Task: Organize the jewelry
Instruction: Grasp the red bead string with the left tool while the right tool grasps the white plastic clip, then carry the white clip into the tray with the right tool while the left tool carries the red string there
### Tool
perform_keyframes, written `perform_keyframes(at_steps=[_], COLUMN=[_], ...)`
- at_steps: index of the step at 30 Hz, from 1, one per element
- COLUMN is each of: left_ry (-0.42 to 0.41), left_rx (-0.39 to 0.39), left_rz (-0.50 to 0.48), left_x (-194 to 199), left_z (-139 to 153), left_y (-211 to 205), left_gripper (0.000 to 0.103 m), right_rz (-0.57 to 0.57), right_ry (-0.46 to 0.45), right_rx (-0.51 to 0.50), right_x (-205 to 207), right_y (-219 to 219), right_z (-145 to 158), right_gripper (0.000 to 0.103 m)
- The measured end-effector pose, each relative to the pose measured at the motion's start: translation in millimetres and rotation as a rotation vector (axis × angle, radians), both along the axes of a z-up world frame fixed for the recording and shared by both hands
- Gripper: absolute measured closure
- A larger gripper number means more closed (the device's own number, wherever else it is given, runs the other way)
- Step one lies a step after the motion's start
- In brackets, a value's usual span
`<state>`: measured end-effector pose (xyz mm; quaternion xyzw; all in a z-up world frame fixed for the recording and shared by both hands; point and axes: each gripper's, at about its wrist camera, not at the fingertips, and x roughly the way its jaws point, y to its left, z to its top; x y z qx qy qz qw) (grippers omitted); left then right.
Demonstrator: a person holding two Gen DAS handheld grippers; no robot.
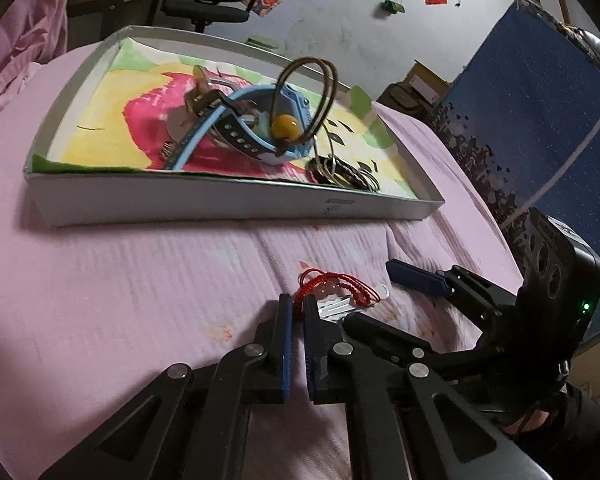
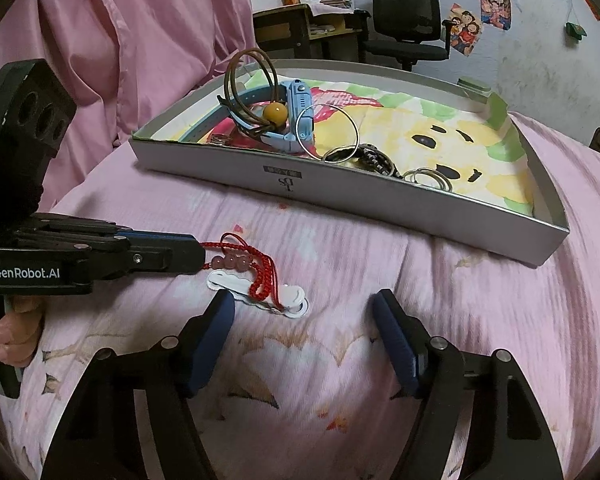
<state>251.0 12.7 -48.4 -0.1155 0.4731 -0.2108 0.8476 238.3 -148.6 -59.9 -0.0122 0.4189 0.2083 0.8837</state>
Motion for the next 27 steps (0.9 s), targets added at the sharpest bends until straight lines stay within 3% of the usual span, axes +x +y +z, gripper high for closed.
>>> perform_keyframes(at_steps=[8,17,27], left_ry=[-0.046,-0.090,-0.131], left_rx=[0.007,0.032,0.040], left_rz=[0.069,0.083,0.097], left_x=[-5.7,-13.9,-25.6], left_z=[7.0,15.2,24.5], left_y=[12.9,11.2,12.8], left_gripper=[0.098,0.098,0.098], right_rz=[0.019,0.032,0.044], right_ry=[-0.010,-0.025,-0.036], right_rx=[-0.009,-0.007,-0.020], right_x=[4.6,0.0,-13.2], right_y=[5.5,6.6,6.9], right_z=[1.7,5.2,11.1], right_gripper=[0.051,0.088,0.089])
